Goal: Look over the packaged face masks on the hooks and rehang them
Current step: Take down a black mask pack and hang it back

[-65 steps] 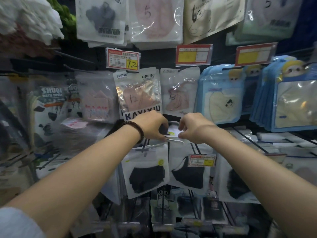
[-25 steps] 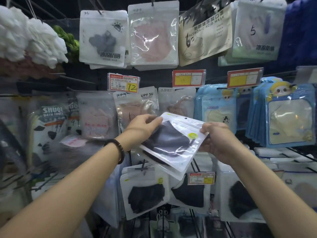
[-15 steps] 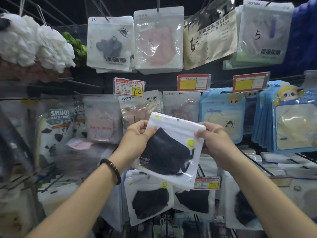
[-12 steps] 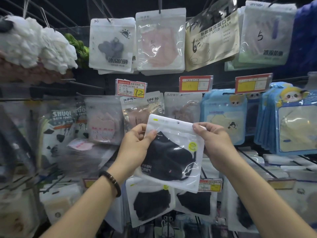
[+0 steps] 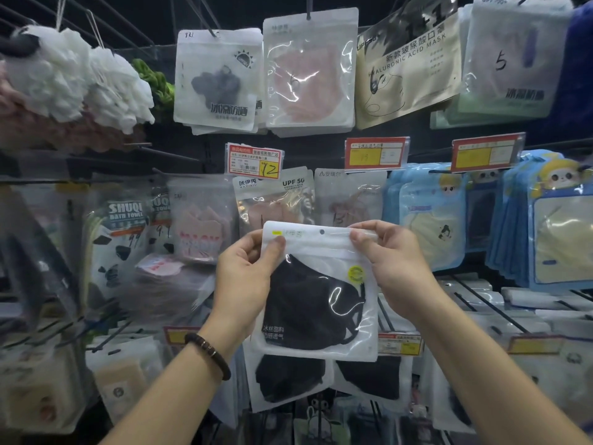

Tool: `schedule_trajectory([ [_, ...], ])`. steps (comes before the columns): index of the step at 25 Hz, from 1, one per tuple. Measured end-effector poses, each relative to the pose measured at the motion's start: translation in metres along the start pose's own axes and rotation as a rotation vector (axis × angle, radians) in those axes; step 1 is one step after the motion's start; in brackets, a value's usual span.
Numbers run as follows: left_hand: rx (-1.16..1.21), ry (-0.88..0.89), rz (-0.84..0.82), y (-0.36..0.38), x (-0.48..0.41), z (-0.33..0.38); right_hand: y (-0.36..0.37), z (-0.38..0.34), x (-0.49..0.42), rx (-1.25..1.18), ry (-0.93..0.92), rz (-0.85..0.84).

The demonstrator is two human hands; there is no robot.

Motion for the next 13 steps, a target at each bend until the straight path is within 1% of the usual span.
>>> schedule_trajectory([
  [5,0.064,0.041,0.032,-0.006,0.015,0.002,0.005,0.009,0.009,-0.055,0.007,0.015],
  [8,0.100,0.070,0.112,-0.015,0.034,-0.003,0.008,0.020,0.031,-0.098,0.015,0.031],
  [10,0.084,0.101,0.161,-0.026,0.052,-0.010,0.013,0.030,0.052,-0.103,0.001,0.049],
  [13,-0.002,0.108,0.193,-0.044,0.084,-0.024,0.023,0.057,0.084,-0.164,0.018,0.096],
])
Point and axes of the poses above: each hand's wrist, its own x-axis away from the middle knuckle, its own y-axis out of the palm, z = x × y, the point moved 4 cm from there along -x, towards the middle knuckle, and after that the axes turned 11 degrees about x, right-handed, at the moved point
